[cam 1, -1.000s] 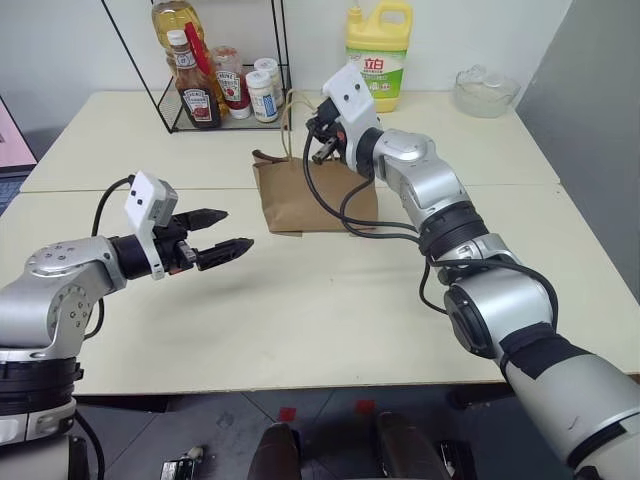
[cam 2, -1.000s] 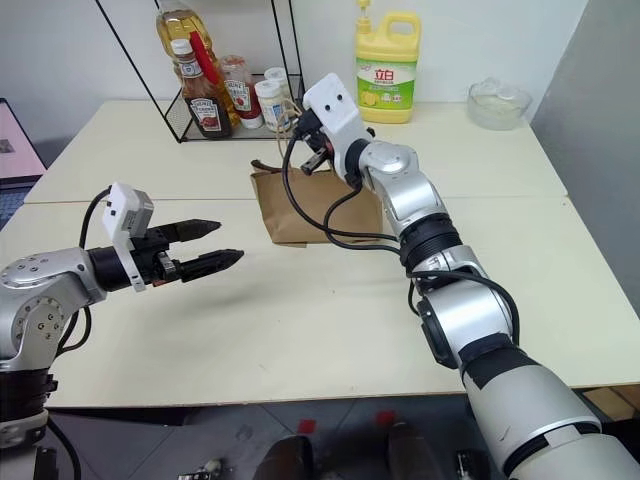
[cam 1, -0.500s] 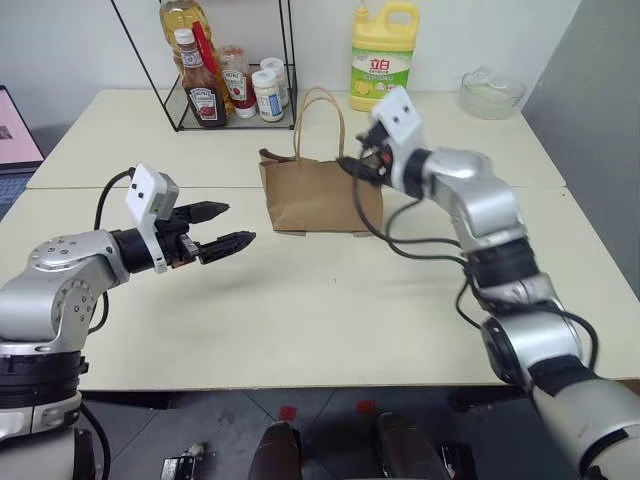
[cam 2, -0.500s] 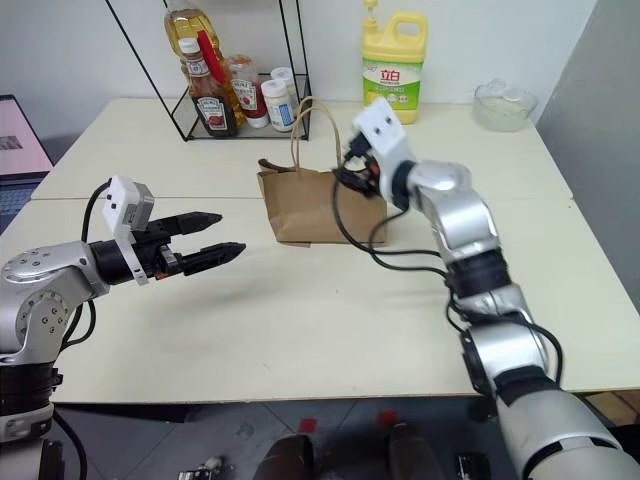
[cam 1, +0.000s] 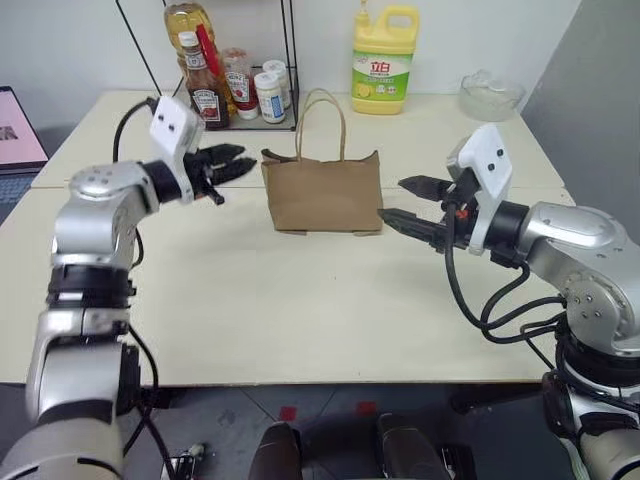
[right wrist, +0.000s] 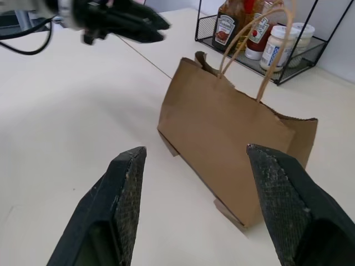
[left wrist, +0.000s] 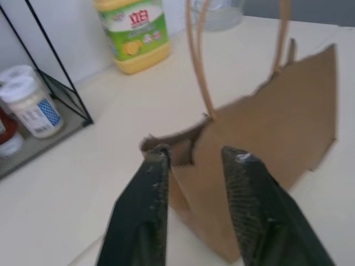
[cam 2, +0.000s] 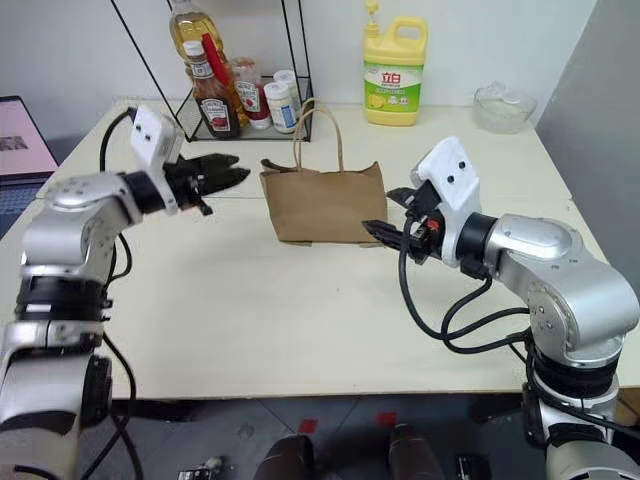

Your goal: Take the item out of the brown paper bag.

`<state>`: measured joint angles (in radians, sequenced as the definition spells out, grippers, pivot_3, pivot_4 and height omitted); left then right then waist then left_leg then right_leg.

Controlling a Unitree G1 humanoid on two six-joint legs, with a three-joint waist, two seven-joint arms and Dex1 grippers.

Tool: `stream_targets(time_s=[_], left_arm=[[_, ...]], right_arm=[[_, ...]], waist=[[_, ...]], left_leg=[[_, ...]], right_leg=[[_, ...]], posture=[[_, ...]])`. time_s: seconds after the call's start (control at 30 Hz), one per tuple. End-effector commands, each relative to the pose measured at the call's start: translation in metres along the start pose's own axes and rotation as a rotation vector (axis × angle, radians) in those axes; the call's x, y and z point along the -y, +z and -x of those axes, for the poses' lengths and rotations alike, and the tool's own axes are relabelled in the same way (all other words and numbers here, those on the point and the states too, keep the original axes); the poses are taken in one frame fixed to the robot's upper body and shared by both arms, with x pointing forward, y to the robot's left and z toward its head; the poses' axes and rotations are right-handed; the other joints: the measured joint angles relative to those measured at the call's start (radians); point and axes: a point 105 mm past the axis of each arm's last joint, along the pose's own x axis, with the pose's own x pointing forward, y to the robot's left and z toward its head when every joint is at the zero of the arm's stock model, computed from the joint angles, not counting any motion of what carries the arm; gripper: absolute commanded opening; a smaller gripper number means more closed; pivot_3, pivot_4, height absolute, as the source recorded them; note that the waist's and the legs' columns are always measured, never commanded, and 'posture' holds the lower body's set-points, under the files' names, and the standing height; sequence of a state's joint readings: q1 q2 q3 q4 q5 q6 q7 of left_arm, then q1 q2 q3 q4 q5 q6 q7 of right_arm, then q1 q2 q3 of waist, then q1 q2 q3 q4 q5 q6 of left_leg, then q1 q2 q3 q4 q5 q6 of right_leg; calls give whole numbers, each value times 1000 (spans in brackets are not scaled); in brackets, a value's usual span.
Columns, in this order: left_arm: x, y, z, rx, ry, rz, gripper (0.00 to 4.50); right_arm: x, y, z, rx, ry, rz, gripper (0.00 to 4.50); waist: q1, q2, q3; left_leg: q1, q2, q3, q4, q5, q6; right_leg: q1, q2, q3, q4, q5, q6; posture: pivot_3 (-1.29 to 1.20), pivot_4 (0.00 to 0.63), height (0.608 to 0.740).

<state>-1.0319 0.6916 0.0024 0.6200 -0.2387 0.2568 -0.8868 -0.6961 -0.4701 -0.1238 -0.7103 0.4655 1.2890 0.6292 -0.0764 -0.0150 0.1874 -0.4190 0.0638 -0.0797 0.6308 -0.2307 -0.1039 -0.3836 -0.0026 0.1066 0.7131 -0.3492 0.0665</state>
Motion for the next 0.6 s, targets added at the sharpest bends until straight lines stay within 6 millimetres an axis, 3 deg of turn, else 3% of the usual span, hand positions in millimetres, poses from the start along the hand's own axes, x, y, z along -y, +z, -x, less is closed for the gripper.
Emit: stream_targets(time_s=[0.03, 0.07, 0.3, 0.4, 0.6], left_arm=[[-20, 13, -20, -16, 111, -131, 278], [-24, 15, -25, -27, 142, -154, 11], [-15, 6, -56, -155, 183, -321, 11], [-3, 1, -67, -201, 148, -338, 11], [12, -7, -71, -247, 33, -331, 11]], right_arm=[[-2, 8, 7, 33, -51, 11, 3028], [-2, 8, 8, 33, -62, 7, 3028], [9, 6, 12, 23, -168, -14, 3028], [3, 3, 19, 7, -148, 24, 3028], [-11, -7, 32, -25, -90, 53, 3028]], waist=[[3, 0, 0], [4, 0, 0], [-1, 0, 0], [-1, 0, 0], [1, 0, 0]], left_leg=[[0, 0, 0, 0, 0, 0], [-1, -1, -1, 0, 0, 0], [-2, -1, -2, -1, 0, 0], [-4, -1, -3, -1, 1, 0], [-6, -1, -4, -1, 2, 0]], right_leg=[[0, 0, 0, 0, 0, 0], [0, 0, -1, 0, 0, 0], [-1, -1, -3, -1, 0, 0], [-1, -1, -4, -1, 0, 0], [-1, -1, -5, -2, 0, 0]], posture=[[0, 150, 740], [0, 150, 740], [0, 150, 740], [0, 150, 740], [0, 150, 740]])
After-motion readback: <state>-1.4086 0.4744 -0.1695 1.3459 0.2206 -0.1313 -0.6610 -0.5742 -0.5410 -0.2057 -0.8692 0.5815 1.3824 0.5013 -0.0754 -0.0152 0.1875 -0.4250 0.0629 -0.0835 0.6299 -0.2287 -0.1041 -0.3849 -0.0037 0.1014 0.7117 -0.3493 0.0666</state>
